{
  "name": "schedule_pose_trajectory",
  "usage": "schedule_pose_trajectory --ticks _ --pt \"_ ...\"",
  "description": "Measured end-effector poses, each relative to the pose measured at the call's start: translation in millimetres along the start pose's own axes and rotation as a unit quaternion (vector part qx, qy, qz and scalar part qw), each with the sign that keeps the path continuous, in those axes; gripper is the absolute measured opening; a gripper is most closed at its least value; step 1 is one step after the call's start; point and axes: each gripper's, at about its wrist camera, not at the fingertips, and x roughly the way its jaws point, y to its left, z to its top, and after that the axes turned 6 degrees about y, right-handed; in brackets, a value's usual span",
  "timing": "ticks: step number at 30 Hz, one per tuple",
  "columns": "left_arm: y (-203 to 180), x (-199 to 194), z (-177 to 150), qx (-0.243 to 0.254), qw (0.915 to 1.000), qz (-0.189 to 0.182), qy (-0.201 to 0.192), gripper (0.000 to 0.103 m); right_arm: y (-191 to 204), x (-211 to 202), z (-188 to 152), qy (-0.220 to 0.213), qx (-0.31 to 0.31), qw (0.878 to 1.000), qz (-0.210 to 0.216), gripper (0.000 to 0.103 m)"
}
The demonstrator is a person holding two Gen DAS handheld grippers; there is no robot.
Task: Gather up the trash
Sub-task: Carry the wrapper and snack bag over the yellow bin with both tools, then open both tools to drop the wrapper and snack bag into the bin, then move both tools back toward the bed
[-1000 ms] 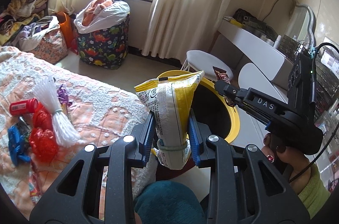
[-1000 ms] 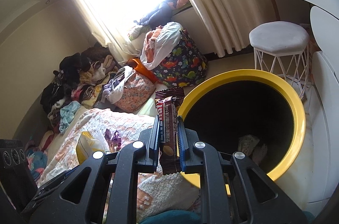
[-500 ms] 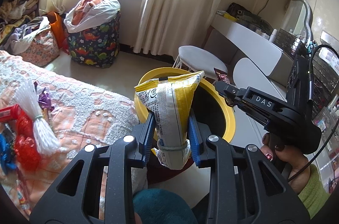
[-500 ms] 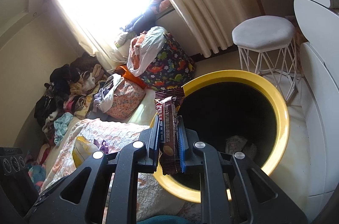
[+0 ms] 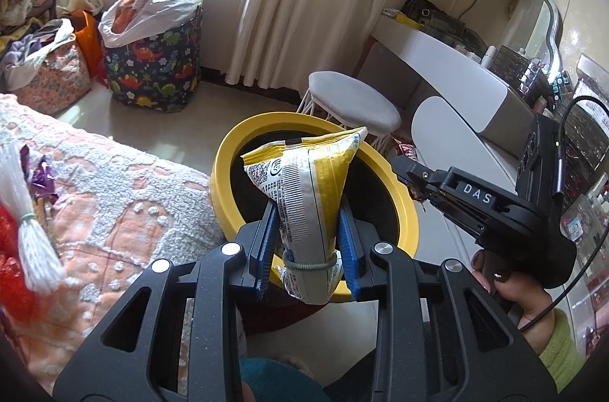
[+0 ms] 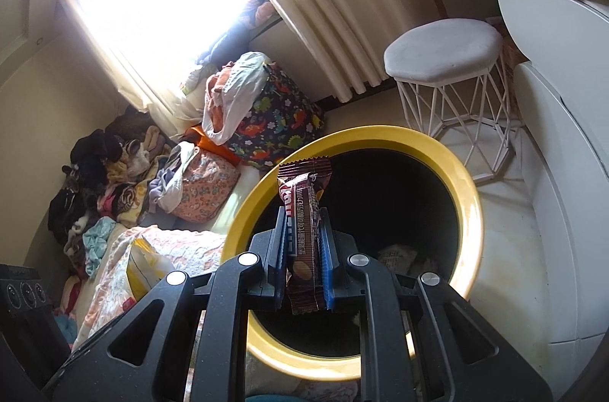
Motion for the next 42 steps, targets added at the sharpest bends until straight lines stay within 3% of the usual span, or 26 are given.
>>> schedule_pose_trajectory --ticks 18,21,25,26,30,33,42 --pt "7.3 46.0 23.1 -0.025 0.9996 0.003 0.016 0.026 -22.9 22.3 -4.0 0.019 0.026 0.999 -0.021 0.017" --pt "12.5 47.2 22.3 -0.038 0.9991 0.003 0.016 0.037 -26.0 24.9 -4.3 0.020 0.031 0.999 -0.027 0.022" --pt "15.1 40.3 20.3 -0.039 0.9992 0.007 0.007 0.064 -27.3 27.4 -5.1 0.018 0.036 0.999 -0.030 0.036" --pt "16.5 38.9 19.8 -0.040 0.9991 0.008 0.006 0.065 -26.6 28.0 -5.5 0.017 0.035 0.999 -0.032 0.039" --pt "21.4 29.3 16.6 -0.057 0.9983 0.014 -0.005 0.087 -22.3 28.8 -6.2 0.016 0.030 0.999 -0.038 0.042" --pt "25.7 18.8 12.4 -0.061 0.9978 0.022 -0.014 0.091 -20.4 28.2 -6.3 0.011 0.028 0.999 -0.036 0.052" --pt "41.5 -20.3 4.4 -0.072 0.9947 0.057 -0.047 0.092 -7.2 27.7 -3.9 0.002 -0.002 1.000 -0.031 0.059"
